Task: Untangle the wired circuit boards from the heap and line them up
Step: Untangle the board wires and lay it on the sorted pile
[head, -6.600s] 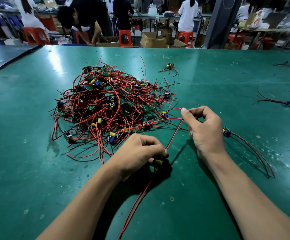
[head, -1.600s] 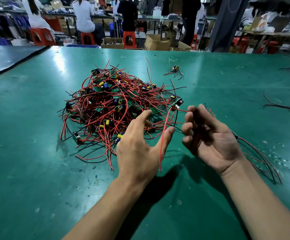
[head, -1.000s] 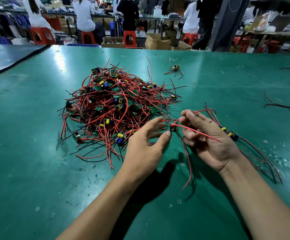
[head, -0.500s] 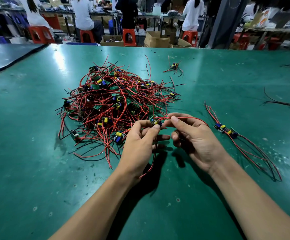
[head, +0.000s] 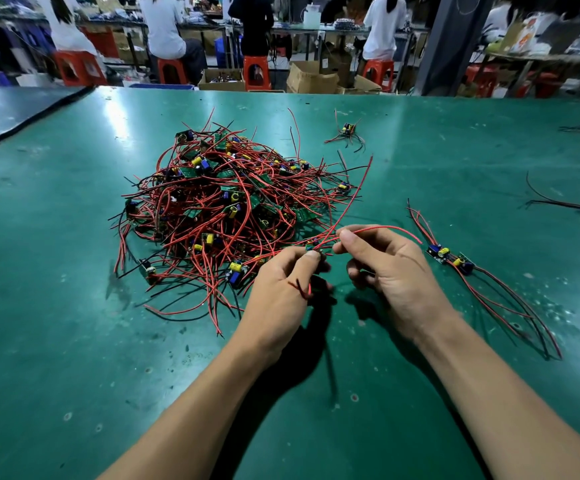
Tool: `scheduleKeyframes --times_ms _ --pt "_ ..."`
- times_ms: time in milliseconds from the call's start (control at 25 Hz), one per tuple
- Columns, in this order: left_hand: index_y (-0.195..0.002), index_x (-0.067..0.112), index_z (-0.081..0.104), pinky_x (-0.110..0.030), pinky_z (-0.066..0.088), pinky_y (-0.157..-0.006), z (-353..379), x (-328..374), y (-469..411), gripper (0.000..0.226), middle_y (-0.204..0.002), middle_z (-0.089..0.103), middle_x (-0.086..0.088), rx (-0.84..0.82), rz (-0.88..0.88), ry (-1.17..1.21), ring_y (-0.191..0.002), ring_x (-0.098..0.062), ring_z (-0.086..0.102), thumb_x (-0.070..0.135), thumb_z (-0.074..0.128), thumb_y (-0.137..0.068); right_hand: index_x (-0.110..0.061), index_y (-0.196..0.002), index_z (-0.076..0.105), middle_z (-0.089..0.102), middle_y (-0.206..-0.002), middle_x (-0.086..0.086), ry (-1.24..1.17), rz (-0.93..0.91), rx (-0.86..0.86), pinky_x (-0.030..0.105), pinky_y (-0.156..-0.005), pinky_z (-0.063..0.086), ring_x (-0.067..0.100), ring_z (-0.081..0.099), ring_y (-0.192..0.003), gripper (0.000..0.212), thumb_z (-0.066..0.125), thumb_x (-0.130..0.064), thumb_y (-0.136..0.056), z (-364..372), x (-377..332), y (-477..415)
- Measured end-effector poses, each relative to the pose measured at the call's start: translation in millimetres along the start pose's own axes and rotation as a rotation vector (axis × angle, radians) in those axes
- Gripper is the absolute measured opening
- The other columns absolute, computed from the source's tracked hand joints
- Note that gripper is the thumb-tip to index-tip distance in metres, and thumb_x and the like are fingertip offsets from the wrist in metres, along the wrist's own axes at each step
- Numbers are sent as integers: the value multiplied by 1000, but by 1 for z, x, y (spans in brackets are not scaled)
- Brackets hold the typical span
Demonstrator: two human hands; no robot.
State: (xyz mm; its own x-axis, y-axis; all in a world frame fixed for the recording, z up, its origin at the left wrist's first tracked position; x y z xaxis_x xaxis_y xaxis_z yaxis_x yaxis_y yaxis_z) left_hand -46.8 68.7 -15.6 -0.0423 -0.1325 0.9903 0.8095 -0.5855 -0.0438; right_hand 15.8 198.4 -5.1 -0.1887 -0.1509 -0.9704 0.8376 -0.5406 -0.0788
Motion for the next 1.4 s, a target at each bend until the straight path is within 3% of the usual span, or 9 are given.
scheduleKeyframes --times_ms 120,240,400,480,600,720,920,1240,1400 --pt "-81 18 68 -34 49 -62 2 -1 -1 24 -72 70 -6 -46 -19 -25 -61 -20 61 15 51 -98 -26 -94 75 69 -77 -3 126 15 12 21 -46 40 7 52 -55 17 80 -34 -79 -1 6 3" --pt "-77 18 68 -22 46 -52 3 0 -2 26 -64 63 -2 -72 -39 -11 -56 -13 55 13 51 -96 -22 -104 75 57 -61 -8 149 67 -41 21 -46 32 6 41 -48 27 79 -36 -82 0 11 3" --pt "-79 32 73 -24 43 -51 3 0 -1 29 -61 57 6 -81 -44 -85 -52 -9 50 15 53 -94 -6 -85 73 46 -54 -3 155 98 -20 22 -43 24 7 34 -43 44 81 -47 -70 -2 9 1" --pt "-84 29 72 -25 43 -52 4 1 1 25 -61 59 3 -86 -30 -125 -53 -13 51 15 54 -93 -2 -82 69 45 -54 -1 149 102 -13 20 -40 25 8 33 -42 50 80 -49 -67 -3 8 1" --pt "-85 13 68 -28 48 -59 4 3 1 18 -70 71 -7 -78 -10 -202 -60 -19 58 9 51 -92 -14 -70 68 44 -56 3 151 114 -8 18 -40 27 9 33 -42 32 82 -43 -72 -3 9 3" --pt "-85 6 64 -30 47 -59 4 3 3 15 -67 66 -6 -66 24 -258 -57 -19 56 13 54 -94 -16 -66 65 44 -60 9 242 76 -16 21 -42 29 12 34 -47 29 82 -36 -78 -2 9 2" --pt "-90 18 73 -18 43 -48 5 5 4 14 -59 61 6 -46 43 -283 -51 -11 53 17 60 -94 -13 -69 69 47 -59 6 239 55 -25 18 -42 32 9 38 -48 27 84 -35 -76 -4 8 2" --pt "-81 14 73 -35 52 -65 -1 5 3 14 -70 71 -4 -19 52 -306 -64 -14 61 16 63 -90 -19 -74 72 57 -60 -2 146 148 -91 18 -46 40 5 47 -49 17 82 -33 -79 0 11 4" --pt "-81 12 74 -34 50 -69 0 3 3 15 -69 70 -3 -18 31 -253 -66 -15 61 13 63 -91 -15 -95 79 67 -74 0 110 176 -148 16 -48 40 5 50 -53 20 77 -31 -84 -1 13 4"
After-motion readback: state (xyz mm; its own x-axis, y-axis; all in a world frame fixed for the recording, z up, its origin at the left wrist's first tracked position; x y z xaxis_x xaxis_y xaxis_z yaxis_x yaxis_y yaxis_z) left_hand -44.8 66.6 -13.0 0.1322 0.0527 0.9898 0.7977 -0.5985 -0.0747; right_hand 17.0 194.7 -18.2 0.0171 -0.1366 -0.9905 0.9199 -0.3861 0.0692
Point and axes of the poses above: each hand's wrist, its own y-axis away from the middle knuckle, its own z-axis out of the palm, x = y × z, the point moved 5 cm from there along -y, towards the middle knuckle
